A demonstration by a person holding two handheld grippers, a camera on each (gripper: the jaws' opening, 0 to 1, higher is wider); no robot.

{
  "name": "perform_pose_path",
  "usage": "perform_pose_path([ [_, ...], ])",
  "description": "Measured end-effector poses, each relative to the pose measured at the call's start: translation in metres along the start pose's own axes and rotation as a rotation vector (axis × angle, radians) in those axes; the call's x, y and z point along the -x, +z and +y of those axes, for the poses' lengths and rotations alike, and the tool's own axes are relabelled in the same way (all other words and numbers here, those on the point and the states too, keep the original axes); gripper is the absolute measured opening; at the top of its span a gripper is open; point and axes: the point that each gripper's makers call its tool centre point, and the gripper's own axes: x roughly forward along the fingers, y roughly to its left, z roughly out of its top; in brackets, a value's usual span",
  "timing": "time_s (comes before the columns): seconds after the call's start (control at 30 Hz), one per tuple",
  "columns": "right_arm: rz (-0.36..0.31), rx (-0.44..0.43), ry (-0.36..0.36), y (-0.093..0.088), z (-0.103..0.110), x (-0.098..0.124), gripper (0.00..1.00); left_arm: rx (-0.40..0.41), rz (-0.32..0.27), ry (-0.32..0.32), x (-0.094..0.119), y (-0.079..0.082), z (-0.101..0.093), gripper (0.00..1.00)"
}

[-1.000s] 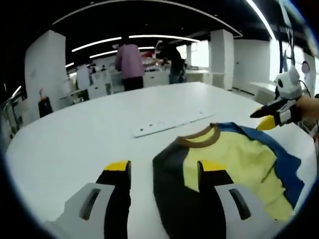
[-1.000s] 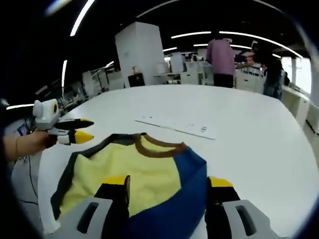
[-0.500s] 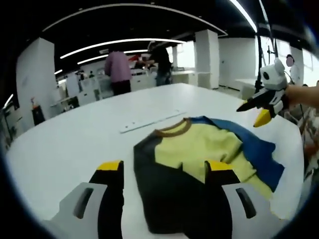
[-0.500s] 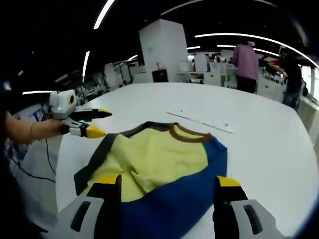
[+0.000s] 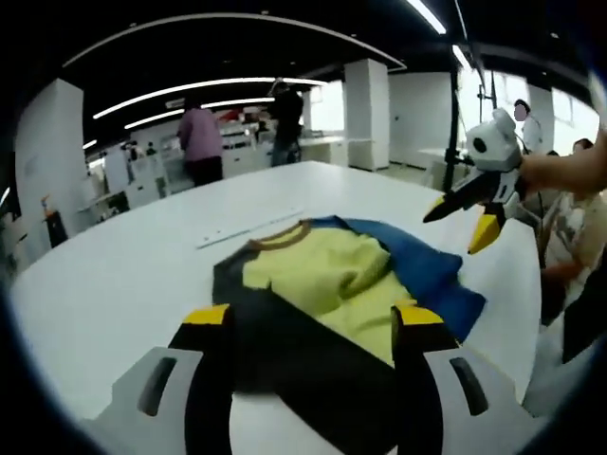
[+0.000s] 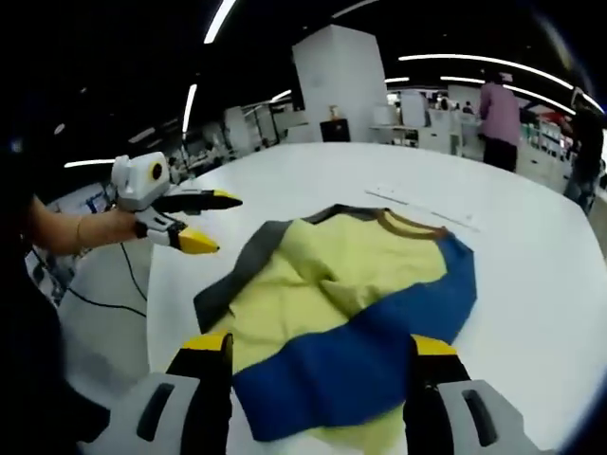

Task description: Fold the garment on the visible template until the final outline fits inside the template.

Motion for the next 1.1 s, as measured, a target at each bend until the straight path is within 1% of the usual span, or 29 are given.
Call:
perform_pose_path([
  [0.1,0.011,-0.001,0.025,-0.011,0.015,0.004,0.71,-0.030,0.003,-0.023,0.007,-0.004,-0.013,0.63],
  [0.2,0.032,0.022,0.037,-0.022,0.025,0.007,0.68,-0.042,0.012,-0.033,0.014,-0.010,-0.024,0.62],
  [0.37,0.058,0.029,0.061,-0.038,0.040,0.007,0.66,-0.040,0.034,-0.057,0.021,-0.028,-0.040,0.60],
  [0.43,0.067,0.040,0.071,-0.043,0.047,0.007,0.64,-0.037,0.052,-0.068,0.023,-0.036,-0.047,0.60],
  [0.53,0.065,0.032,0.087,-0.048,0.055,0.006,0.63,-0.052,0.075,-0.079,0.027,-0.047,-0.055,0.58],
  [0.6,0.068,0.036,0.090,-0.052,0.058,0.005,0.60,-0.051,0.084,-0.086,0.028,-0.052,-0.059,0.58],
  [0.63,0.083,0.051,0.087,-0.055,0.059,0.004,0.59,-0.049,0.088,-0.088,0.029,-0.054,-0.060,0.58],
  [0.67,0.086,0.060,0.085,-0.057,0.060,0.004,0.58,-0.055,0.096,-0.092,0.030,-0.059,-0.062,0.57],
  [0.73,0.069,0.075,0.084,-0.056,0.063,0.003,0.58,-0.083,0.115,-0.087,0.031,-0.066,-0.063,0.55],
  [0.83,0.084,0.098,0.086,-0.062,0.066,-0.001,0.54,-0.096,0.122,-0.090,0.032,-0.073,-0.065,0.54],
  [0.87,0.092,0.116,0.081,-0.064,0.066,-0.002,0.51,-0.101,0.132,-0.087,0.033,-0.076,-0.065,0.53],
  [0.9,0.106,0.155,0.077,-0.068,0.066,-0.003,0.49,-0.113,0.152,-0.094,0.033,-0.081,-0.067,0.51],
  [0.93,0.114,0.167,0.077,-0.071,0.068,-0.004,0.48,-0.118,0.159,-0.095,0.033,-0.084,-0.067,0.50],
  [0.97,0.124,0.173,0.075,-0.074,0.069,-0.006,0.48,-0.132,0.170,-0.098,0.033,-0.089,-0.069,0.49],
  [1.03,0.134,0.185,0.073,-0.078,0.071,-0.008,0.47,-0.134,0.179,-0.093,0.032,-0.095,-0.068,0.47],
  [1.1,0.137,0.176,0.068,-0.081,0.070,-0.010,0.41,-0.133,0.188,-0.089,0.031,-0.100,-0.067,0.45],
])
